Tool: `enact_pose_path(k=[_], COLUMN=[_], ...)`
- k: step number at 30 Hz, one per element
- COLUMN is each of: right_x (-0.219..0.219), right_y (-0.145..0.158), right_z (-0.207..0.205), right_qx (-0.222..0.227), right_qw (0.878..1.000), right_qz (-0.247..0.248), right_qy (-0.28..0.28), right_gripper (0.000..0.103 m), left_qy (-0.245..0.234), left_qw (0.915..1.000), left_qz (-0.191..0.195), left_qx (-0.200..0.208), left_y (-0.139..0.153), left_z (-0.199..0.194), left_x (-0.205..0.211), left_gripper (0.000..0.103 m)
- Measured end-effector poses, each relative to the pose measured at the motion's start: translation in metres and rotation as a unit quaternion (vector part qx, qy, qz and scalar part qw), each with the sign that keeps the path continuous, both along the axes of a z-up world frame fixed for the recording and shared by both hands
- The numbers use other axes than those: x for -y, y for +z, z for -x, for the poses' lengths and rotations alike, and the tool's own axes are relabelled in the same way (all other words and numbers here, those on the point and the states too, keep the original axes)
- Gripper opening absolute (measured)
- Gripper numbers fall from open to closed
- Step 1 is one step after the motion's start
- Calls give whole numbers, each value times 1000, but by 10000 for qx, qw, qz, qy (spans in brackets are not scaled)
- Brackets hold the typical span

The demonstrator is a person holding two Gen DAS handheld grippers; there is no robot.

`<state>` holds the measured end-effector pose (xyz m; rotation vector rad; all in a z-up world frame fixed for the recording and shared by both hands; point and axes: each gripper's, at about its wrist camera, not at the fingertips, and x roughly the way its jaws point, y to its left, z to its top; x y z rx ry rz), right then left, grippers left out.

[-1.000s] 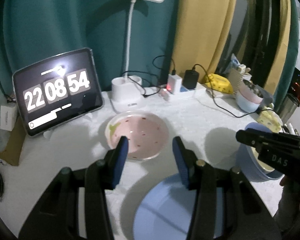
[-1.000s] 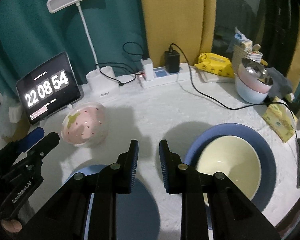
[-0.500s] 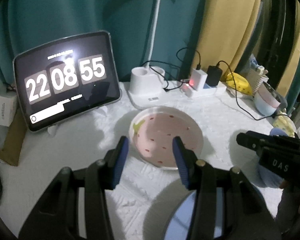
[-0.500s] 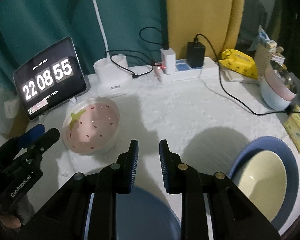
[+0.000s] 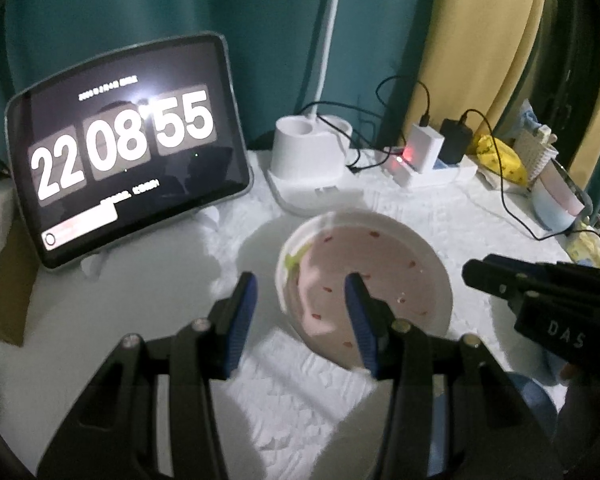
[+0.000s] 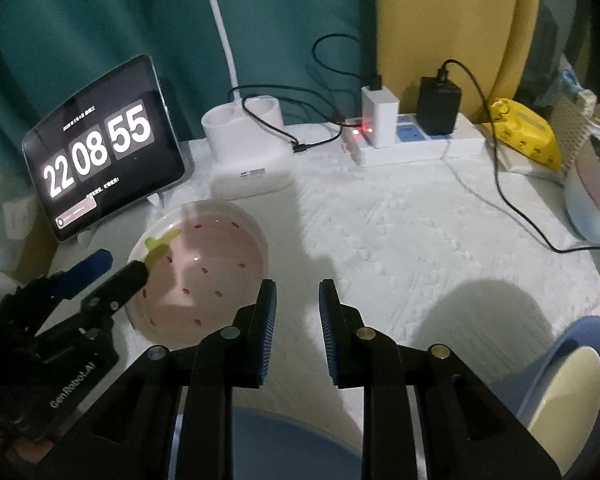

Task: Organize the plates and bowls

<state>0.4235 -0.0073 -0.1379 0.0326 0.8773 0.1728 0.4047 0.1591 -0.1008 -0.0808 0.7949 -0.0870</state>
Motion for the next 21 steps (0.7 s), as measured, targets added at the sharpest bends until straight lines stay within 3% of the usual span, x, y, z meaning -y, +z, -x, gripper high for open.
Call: enact_pose_path(k=[4, 21], right_x=[-1, -16], right_y=[-5, -29], right_z=[-9, -40], right_qx=[-59, -397], right_qw=[9999, 9988], right_qz=[-103, -174], right_qy=[57, 220], right_gripper=[37, 37], left_qy=[-20, -71], left_qw=[10000, 9993], left_qz=[27, 8], left_qx=[-74, -370], left_y=[-8, -29], left_z=[-7, -19], left_x=[1, 3], left_gripper=[47, 47])
